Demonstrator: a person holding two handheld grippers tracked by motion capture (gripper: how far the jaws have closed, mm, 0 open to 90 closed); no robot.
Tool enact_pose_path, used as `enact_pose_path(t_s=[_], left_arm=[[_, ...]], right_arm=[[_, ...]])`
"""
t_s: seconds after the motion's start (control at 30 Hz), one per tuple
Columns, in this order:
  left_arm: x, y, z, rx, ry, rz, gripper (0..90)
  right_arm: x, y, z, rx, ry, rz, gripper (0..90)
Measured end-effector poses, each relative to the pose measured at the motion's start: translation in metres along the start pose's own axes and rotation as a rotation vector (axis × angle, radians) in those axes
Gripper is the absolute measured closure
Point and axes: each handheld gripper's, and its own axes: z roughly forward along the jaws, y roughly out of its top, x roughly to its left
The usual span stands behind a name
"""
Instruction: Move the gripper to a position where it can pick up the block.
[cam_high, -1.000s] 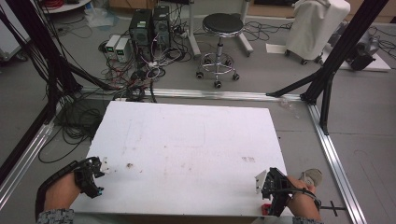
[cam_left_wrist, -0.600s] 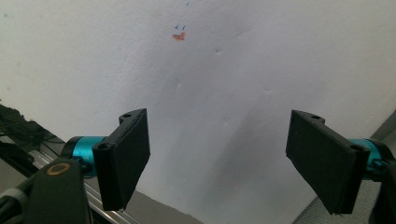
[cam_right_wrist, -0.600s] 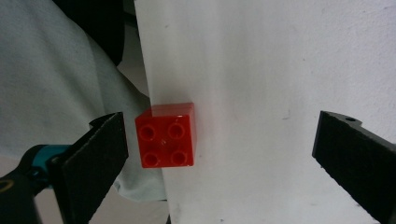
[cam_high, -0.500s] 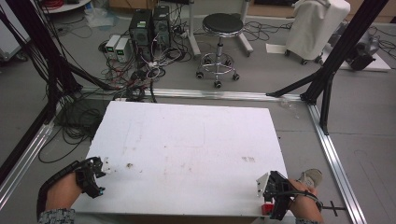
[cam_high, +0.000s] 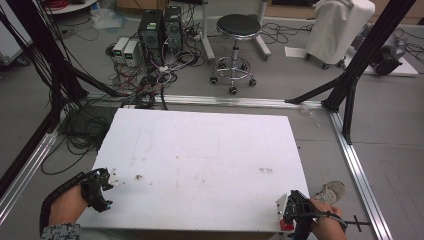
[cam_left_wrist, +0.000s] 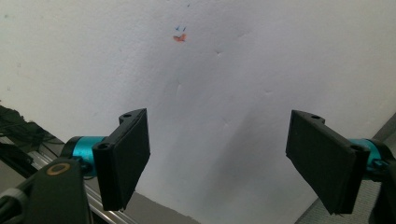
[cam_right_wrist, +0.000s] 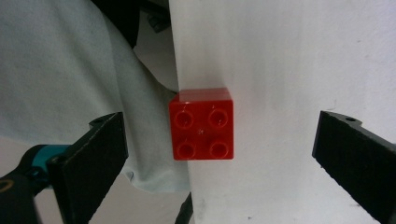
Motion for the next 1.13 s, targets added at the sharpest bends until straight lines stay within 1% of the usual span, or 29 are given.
enact_pose_path(t_s=[0.03,0.07,0.13,0.17,0.2,0.3,0.43,0.5,0.6,0.77,0.9,1.0,1.07,1.1,1.13], left_arm=[[0.0,0.0,0.0,0.002,-0.002,0.0,22.0],[0.0,0.0,0.0,0.001,-0.002,-0.001,22.0],[0.0,0.0,0.0,-0.001,-0.003,-0.001,22.0],[-0.001,0.0,0.0,-0.001,-0.004,0.0,22.0],[0.0,0.001,0.0,-0.002,-0.004,0.003,22.0],[0.0,0.001,0.0,-0.003,-0.002,0.004,22.0],[-0.001,0.001,0.001,-0.002,-0.004,0.004,22.0],[-0.001,0.001,0.001,-0.002,-0.005,0.004,22.0],[-0.001,0.002,0.001,-0.003,-0.004,0.004,22.0],[-0.001,0.002,0.001,-0.005,-0.001,0.005,22.0],[0.0,0.001,0.001,-0.003,-0.004,0.004,22.0],[0.0,0.001,0.002,-0.004,-0.006,0.002,22.0],[0.0,0.001,0.002,-0.004,-0.006,0.005,22.0],[-0.001,0.001,0.002,-0.009,-0.003,-0.001,22.0],[-0.001,0.001,0.002,-0.009,-0.003,-0.001,22.0]], right_arm=[[0.001,0.0,0.0,0.007,0.005,0.009,2.6],[0.001,0.0,0.001,0.003,-0.003,0.005,2.6],[0.0,0.0,0.005,-0.002,0.014,0.003,2.6],[0.001,0.0,0.007,0.011,0.017,0.006,2.6],[0.001,0.0,0.008,0.011,0.014,-0.003,2.6],[0.002,0.0,0.013,0.013,0.026,0.008,2.6],[0.002,-0.001,0.018,0.005,0.031,0.008,2.6],[0.001,-0.002,0.021,0.011,0.026,-0.001,2.6],[0.001,-0.002,0.025,0.013,0.038,0.003,2.6],[0.0,-0.005,0.032,0.011,0.04,0.002,2.6],[0.001,-0.006,0.035,0.011,0.048,0.01,2.6],[0.001,-0.006,0.035,0.006,0.046,0.011,2.6],[0.0,-0.006,0.035,0.0,0.039,0.002,2.6],[0.001,-0.006,0.033,-0.001,0.035,0.016,2.6],[0.001,-0.006,0.033,-0.001,0.035,0.016,2.6]])
